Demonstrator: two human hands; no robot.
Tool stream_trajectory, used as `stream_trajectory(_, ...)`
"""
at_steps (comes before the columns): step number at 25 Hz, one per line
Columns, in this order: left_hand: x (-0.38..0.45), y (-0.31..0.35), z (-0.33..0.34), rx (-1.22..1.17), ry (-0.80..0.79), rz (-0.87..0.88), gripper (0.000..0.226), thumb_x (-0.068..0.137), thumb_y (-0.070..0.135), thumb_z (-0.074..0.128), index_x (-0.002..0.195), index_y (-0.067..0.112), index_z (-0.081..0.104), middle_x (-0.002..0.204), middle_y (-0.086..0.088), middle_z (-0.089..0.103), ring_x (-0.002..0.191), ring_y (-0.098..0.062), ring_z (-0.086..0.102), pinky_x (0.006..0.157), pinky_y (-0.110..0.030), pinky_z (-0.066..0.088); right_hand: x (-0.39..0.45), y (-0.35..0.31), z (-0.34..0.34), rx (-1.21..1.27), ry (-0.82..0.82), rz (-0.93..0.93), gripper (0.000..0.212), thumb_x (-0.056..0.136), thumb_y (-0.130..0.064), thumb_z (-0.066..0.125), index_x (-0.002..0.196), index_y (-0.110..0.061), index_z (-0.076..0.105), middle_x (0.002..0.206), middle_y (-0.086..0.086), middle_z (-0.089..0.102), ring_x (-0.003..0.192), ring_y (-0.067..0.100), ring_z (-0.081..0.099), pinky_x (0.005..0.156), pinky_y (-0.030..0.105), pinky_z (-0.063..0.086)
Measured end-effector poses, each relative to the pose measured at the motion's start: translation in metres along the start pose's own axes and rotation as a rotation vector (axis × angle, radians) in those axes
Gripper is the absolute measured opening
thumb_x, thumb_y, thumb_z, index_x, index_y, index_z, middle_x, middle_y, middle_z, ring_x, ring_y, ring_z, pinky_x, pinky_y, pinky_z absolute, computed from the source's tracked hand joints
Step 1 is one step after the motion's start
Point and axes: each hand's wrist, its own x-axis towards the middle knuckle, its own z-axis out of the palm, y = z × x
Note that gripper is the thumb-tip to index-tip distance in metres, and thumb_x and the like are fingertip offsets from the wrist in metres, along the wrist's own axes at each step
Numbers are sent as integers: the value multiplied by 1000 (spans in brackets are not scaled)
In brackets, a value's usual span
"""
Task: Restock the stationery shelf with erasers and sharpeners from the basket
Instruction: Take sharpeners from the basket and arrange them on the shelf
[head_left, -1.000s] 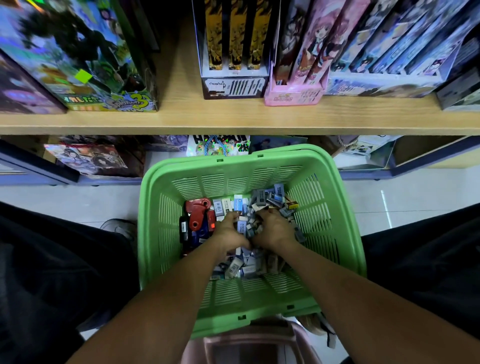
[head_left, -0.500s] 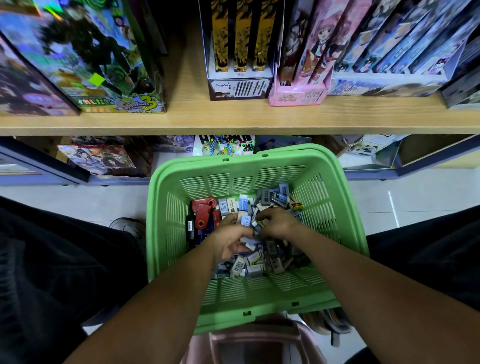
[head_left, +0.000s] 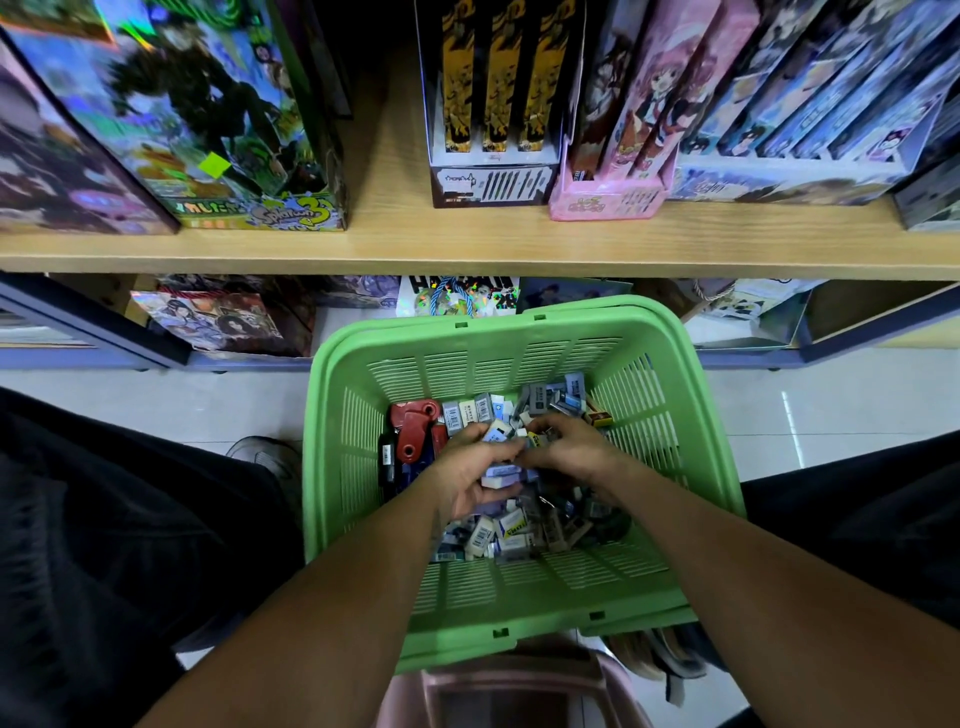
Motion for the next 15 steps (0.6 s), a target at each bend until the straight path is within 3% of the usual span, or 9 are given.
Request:
stream_trajectory(3,-1,3,-1,29,-11,-41,77,84,18,79,147,23,36,113,-9,65,100,-33,69,78,-50,61,-7,-9,-5,-33,-7,-11,62,77,-23,83,133,-20,56,111,5,66,91,20,69,79,31,58)
stream_trajectory(5,-4,6,0,131,-28,-56,67,88,22,74,144,20,38,112,-13,67,95,-34,71,77,-50,61,-9,-16,-4,-108,0,-23,70,79,-19,81,141,-20,50,126,7,61,85,16,67,70,26,56)
stream_trajectory(8,-6,13,-2,272,18,4,66,87,14,66,147,16,39,111,-14,68,83,-29,67,81,-50,60,-10,-29,-1,-435,120,-106,66,82,-28,75,142,-23,48,134,7,59,91,20,64,75,28,54)
stream_trajectory(10,-11,20,-9,501,159,137,61,89,7,61,146,16,44,108,-9,68,83,-29,69,80,-45,61,-13,-39,4,-783,250,-170,49,86,-39,66,131,-26,55,120,6,66,94,24,65,79,32,54)
stream_trajectory(12,-17,29,-24,837,360,304,45,87,6,61,131,14,63,108,-10,72,89,-32,71,81,-42,60,-15,-47,18,-1038,366,-252,32,90,-39,59,117,-22,62,103,4,68,92,25,62,77,34,52)
stream_trajectory(15,-28,32,-47,1106,662,484,19,86,5,60,103,6,69,107,-17,70,96,-35,68,84,-39,55,-4,-56,46,-917,322,-353,31,85,-18,62,115,-18,66,105,8,70,92,27,65,78,33,54)
